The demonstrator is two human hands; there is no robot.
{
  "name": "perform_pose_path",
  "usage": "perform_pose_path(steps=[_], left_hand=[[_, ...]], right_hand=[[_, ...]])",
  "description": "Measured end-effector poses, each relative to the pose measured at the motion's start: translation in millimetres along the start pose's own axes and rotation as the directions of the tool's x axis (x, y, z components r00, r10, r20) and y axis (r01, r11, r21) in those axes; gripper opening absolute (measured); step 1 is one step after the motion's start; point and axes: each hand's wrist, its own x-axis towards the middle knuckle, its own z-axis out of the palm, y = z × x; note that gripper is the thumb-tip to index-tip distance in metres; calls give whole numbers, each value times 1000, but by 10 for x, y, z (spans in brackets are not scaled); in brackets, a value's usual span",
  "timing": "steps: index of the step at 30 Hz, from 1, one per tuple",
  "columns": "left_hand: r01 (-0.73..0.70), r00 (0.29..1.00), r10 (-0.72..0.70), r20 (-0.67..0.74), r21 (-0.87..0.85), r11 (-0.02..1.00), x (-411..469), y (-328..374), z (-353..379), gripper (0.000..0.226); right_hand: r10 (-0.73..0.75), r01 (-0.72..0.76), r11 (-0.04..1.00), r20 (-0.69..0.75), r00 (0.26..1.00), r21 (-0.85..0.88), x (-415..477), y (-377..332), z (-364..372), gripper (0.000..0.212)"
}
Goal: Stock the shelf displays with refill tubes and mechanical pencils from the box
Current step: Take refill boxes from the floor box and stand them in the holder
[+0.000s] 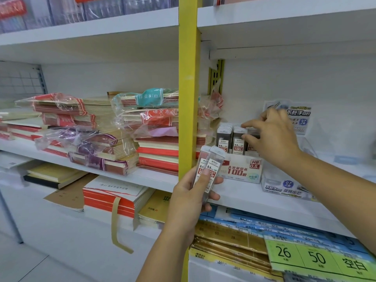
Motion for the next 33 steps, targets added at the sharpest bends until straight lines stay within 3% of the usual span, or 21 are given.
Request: perform_pose_path(steps=[2, 5, 7, 9, 11, 16, 19, 21, 24, 27, 33], left_hand=[[3, 1000, -3, 4, -2, 1000, -3, -3, 8, 28], [-1, 1000, 1, 17, 2, 1000, -3, -6, 25, 33], [-13, 999, 12, 30, 5, 1000, -3, -2, 42, 31], [-25, 999, 25, 42, 6, 1000, -2, 1, 58, 30], [-32, 998, 32, 51, 5, 999, -3, -5, 74, 30], [-15, 998, 15, 61, 3, 1000, -24, -12, 116, 29], [24, 999, -24, 24, -12, 1000, -14, 0, 96, 20], [43, 999, -43, -12, -14, 999, 2, 2, 69, 20], [36, 999, -36, -36, 1, 999, 7, 8, 52, 19], [30, 999, -30, -38, 15, 999, 2, 14, 50, 19], [22, 999, -21, -27, 22, 1000, -6, 28, 48, 21]], right_hand=[[10, -9, 999, -14, 1000, 31, -49, -33, -38, 34], [-8, 15, 964, -28, 1000, 267, -235, -185, -176, 31], [-53, 18, 873, 58, 997, 487, -408, -326, -274, 31], [-60, -89, 768, 210, 976, 634, -544, -441, -331, 28], [-34, -200, 706, 314, 949, 679, -612, -491, -322, 23], [93, -338, 547, 346, 934, 766, -593, -458, -350, 10], [226, -320, 479, 237, 945, 818, -443, -344, -451, 6], [259, -213, 506, 88, 962, 836, -319, -258, -526, 11], [118, -44, 694, -54, 992, 719, -223, -194, -557, 21], [-17, 42, 851, -54, 998, 523, -191, -178, -474, 14], [-31, 14, 946, 46, 998, 324, -59, -86, -235, 12]])
